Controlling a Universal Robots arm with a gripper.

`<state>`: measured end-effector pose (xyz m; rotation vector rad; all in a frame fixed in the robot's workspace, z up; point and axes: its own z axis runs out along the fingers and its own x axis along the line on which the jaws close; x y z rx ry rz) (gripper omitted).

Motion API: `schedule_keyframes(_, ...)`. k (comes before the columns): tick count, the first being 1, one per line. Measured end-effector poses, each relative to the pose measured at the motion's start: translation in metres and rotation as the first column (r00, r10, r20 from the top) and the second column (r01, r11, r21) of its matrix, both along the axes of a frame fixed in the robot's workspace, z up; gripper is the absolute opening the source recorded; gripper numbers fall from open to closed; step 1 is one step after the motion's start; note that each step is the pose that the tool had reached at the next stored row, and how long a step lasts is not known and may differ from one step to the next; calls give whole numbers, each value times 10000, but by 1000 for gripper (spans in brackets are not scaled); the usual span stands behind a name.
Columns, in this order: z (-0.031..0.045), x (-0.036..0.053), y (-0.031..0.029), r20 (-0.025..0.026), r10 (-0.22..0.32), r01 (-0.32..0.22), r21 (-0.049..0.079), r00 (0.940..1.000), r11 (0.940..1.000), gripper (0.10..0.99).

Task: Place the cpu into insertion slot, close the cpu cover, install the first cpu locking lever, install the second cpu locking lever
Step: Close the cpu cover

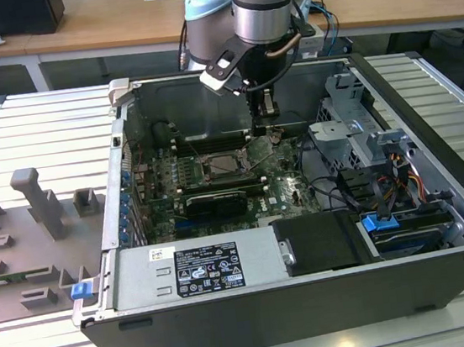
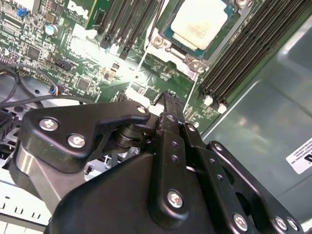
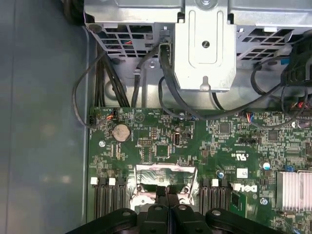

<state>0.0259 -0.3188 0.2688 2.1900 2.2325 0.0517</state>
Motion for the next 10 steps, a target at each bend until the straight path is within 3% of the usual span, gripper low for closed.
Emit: schedule_keyframes(10, -15, 56, 0, 4, 0, 0, -2, 10000, 10000, 106)
